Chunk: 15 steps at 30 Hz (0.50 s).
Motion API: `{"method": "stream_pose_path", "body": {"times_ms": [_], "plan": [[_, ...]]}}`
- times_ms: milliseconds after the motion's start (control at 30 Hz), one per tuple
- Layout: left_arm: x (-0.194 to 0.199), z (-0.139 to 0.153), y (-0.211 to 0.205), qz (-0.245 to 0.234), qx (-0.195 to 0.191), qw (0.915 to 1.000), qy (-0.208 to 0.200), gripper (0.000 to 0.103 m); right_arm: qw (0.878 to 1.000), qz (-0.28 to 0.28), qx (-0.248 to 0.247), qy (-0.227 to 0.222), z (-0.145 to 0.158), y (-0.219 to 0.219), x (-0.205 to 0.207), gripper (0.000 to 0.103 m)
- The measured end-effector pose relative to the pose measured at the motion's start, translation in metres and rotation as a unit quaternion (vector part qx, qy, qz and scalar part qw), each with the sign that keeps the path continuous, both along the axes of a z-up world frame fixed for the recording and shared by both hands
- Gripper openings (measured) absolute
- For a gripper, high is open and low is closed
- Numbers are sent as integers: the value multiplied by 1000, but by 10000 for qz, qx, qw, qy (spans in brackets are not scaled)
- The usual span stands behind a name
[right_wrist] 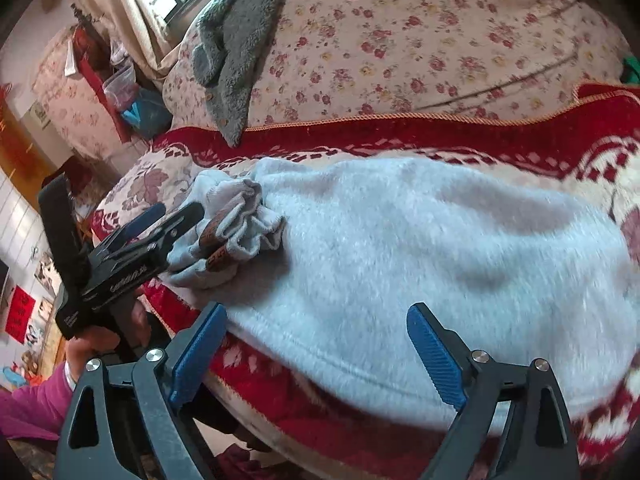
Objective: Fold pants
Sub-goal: 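Press the folded sweatpants flat with both open grippers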
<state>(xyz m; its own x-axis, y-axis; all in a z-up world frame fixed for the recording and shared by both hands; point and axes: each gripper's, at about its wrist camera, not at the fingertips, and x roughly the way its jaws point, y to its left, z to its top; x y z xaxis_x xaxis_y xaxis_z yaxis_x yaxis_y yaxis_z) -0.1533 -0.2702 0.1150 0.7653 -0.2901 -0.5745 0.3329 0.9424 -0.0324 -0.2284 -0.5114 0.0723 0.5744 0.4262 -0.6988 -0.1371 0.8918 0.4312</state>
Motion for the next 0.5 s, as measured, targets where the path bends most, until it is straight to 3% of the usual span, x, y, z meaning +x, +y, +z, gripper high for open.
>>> {"method": "stream_pose_path", "body": {"times_ms": [500], "plan": [[12,-10,-78,-941,66,9950,329,97,9906,-1136,539,530,-36,-80,-55,98]]}}
